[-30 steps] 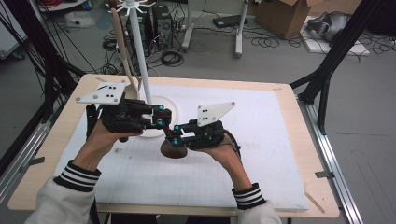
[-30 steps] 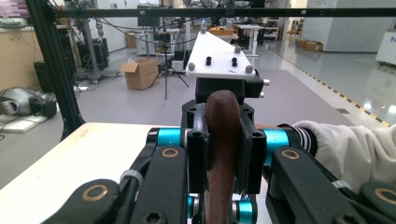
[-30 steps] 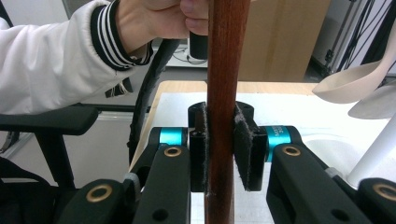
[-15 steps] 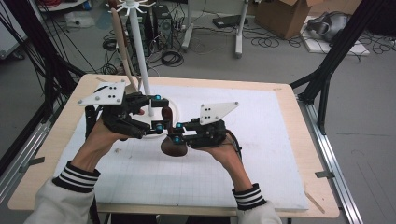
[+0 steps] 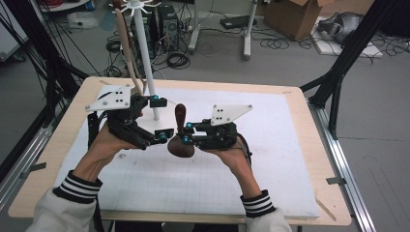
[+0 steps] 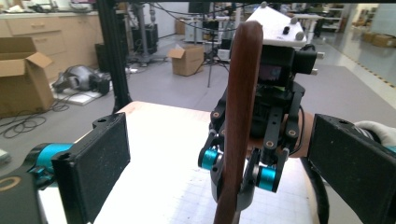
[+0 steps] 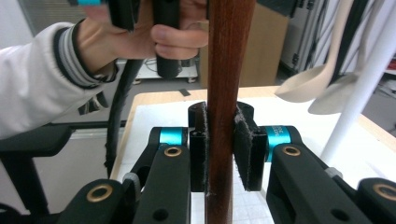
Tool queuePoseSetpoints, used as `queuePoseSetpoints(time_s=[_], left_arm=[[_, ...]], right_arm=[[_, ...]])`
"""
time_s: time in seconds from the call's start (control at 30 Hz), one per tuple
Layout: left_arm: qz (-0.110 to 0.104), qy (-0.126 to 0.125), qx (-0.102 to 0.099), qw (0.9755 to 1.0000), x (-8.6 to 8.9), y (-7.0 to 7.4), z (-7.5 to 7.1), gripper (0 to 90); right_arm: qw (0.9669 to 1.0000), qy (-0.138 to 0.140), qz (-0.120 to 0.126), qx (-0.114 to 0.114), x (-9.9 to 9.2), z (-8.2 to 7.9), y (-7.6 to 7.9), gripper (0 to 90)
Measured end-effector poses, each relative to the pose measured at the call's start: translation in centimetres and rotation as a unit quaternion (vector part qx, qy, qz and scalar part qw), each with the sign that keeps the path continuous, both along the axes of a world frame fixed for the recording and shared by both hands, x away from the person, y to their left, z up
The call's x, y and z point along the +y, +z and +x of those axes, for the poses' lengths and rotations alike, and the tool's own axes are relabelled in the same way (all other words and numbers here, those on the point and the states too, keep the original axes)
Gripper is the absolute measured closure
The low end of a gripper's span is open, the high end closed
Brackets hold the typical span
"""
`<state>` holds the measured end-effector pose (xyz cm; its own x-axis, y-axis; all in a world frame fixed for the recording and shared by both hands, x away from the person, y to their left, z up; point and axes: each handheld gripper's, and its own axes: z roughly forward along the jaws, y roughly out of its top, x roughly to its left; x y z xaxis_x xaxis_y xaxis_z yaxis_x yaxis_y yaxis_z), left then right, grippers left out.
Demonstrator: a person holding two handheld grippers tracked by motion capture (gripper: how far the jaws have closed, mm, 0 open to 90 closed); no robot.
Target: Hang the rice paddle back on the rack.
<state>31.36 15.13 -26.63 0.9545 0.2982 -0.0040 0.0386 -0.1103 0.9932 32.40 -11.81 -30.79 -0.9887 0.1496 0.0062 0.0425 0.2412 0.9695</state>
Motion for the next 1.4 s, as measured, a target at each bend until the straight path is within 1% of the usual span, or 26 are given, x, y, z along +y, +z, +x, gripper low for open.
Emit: queuePoseSetpoints(time_s=[0.03,0.07,0.13,0.17,0.3,0.33,0.4,0.47,0.53,0.63,0.77,0.83,0.9,1.0,1.1,1.17,1.27,1.4], left_arm=[[-0.001,0.0,-0.002,1.0,0.0,-0.1,0.0,6.6],[-0.001,-0.003,-0.002,1.0,0.0,-0.3,-0.1,7.3],[-0.002,0.001,-0.001,1.0,-0.2,-0.5,-0.3,8.5],[-0.002,-0.002,-0.002,1.0,-0.2,-0.6,-0.3,9.4],[-0.003,-0.004,-0.004,1.0,-0.6,-0.7,-0.5,12.1],[0.0,-0.002,-0.006,1.0,-0.7,-0.8,-0.6,13.7],[0.001,-0.005,-0.005,1.0,-0.9,-0.8,-0.5,15.5],[0.002,-0.008,-0.006,1.0,-1.1,-0.9,-0.5,16.2],[0.002,-0.009,-0.007,0.9999,-1.2,-0.9,-0.5,16.8],[0.004,-0.01,-0.007,0.9999,-1.2,-0.9,-0.5,17.5],[0.005,-0.013,-0.008,0.9999,-1.5,-0.8,-0.5,19.3],[0.011,-0.012,-0.012,0.9998,-1.7,-0.7,-0.6,20.6],[0.012,-0.01,-0.014,0.9998,-2.0,-0.6,-0.6,22.4],[0.023,-0.013,-0.021,0.9994,-2.3,-0.5,-0.6,26.6],[0.028,-0.016,-0.022,0.9992,-2.5,-0.5,-0.6,29.6],[0.034,-0.014,-0.023,0.9991,-2.6,-0.5,-0.6,32.4],[0.039,-0.015,-0.026,0.9988,-2.5,-0.5,-0.5,38.1],[0.041,-0.011,-0.028,0.9987,-2.5,-0.5,-0.6,42.9]], right_arm=[[1.0,-0.009,-0.001,0.0,0.0,0.0,0.0,78.1],[0.9999,-0.013,-0.001,-0.002,0.0,0.0,0.0,78.1],[0.9999,-0.014,0.0,-0.001,0.0,0.0,-0.1,78.1],[0.9998,-0.02,-0.002,-0.001,0.1,0.0,-0.1,78.1],[0.9998,-0.021,-0.008,0.002,0.3,0.1,-0.2,78.1],[0.9998,-0.02,-0.008,0.003,0.4,0.1,-0.2,78.1],[0.9998,-0.019,-0.01,0.004,0.4,0.1,-0.2,78.2],[0.9998,-0.018,-0.01,0.006,0.5,0.1,-0.2,78.2],[0.9996,-0.022,-0.014,0.003,0.6,0.1,-0.2,78.3],[0.9997,-0.02,-0.014,0.0,0.5,0.1,-0.2,78.3],[0.9997,-0.018,-0.015,0.003,0.6,0.1,-0.2,78.3],[0.9997,-0.018,-0.016,0.002,0.7,0.1,-0.2,78.3],[0.9997,-0.017,-0.016,0.002,0.8,0.1,-0.2,78.3],[0.9997,-0.016,-0.017,0.002,0.9,0.0,-0.2,78.3],[0.9997,-0.014,-0.018,0.003,1.0,0.0,-0.2,78.3],[0.9998,-0.01,-0.019,0.003,1.1,0.0,-0.2,78.3],[0.9998,-0.01,-0.02,0.003,1.1,0.0,-0.2,78.3],[0.9997,-0.011,-0.02,0.003,1.2,0.0,-0.2,78.3]])
